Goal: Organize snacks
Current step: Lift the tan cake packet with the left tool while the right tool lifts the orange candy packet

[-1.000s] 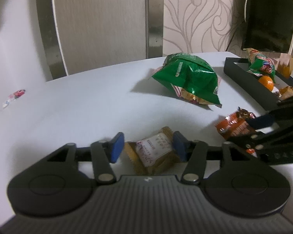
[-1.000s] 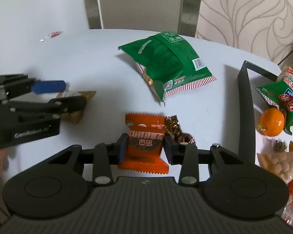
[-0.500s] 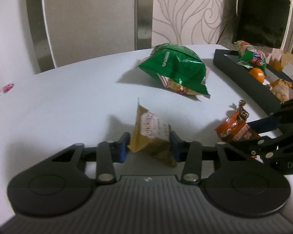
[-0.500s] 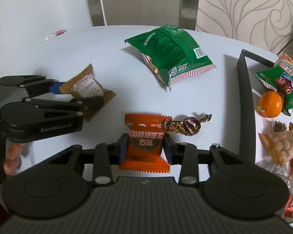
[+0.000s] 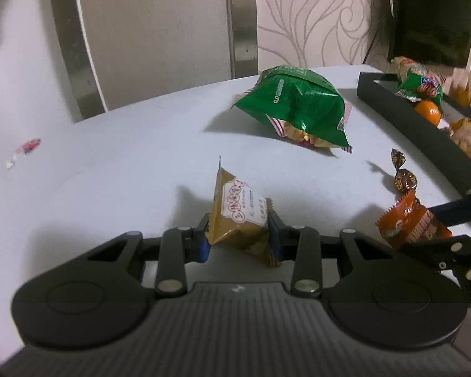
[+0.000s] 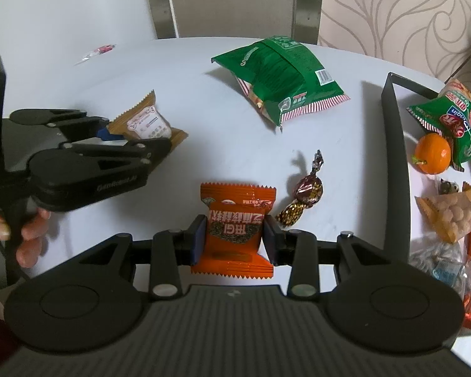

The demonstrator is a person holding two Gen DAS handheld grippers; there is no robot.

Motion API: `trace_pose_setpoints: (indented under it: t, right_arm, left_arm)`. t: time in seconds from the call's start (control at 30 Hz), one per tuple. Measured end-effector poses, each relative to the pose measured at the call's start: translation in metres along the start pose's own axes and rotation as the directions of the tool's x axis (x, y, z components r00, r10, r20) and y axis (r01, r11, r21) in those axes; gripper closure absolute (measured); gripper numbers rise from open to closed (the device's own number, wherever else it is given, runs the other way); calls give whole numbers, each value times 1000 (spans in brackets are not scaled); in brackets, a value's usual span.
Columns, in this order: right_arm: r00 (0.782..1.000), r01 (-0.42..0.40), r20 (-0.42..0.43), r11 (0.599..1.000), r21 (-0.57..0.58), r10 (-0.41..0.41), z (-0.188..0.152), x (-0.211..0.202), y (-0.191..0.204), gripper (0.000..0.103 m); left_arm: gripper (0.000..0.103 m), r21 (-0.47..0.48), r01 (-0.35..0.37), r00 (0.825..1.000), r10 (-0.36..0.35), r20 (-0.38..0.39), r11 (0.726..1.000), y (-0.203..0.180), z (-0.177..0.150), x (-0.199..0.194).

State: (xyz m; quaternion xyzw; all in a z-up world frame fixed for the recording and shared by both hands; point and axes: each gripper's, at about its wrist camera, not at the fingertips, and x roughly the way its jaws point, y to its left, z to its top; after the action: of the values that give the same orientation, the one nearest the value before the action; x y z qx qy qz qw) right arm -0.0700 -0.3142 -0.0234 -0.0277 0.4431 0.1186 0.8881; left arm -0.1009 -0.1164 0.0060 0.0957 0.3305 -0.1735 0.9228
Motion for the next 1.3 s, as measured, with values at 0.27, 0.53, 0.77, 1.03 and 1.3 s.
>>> trace_pose_setpoints:
  t: [0.27,0.53,0.77,1.03,1.3]
  right_arm:
    - [999,-27,25,1000,6,27,-5,-16,3,60]
    - [998,-45,52,999,18,44,-8,-28,5,60]
    - [995,-66,79,998,12,65,-9,-40,9,60]
    - [991,-84,111,996,32,80,-14,-54,8,60]
    - [985,-100,145,994,45,93,-16,-70,6,60]
  left_arm:
    - [66,41,-41,999,42,-4,998,-9,-1,-4]
    - [68,35,-39,999,40,-8,999,-8,-2,-13]
    - [68,39,-38,999,37,12,999,-11,-2,-21]
    - [68,44,-35,999,34,28,998,-16,0,-28]
    - [68,57,-34,999,32,42,998,-24,5,-30]
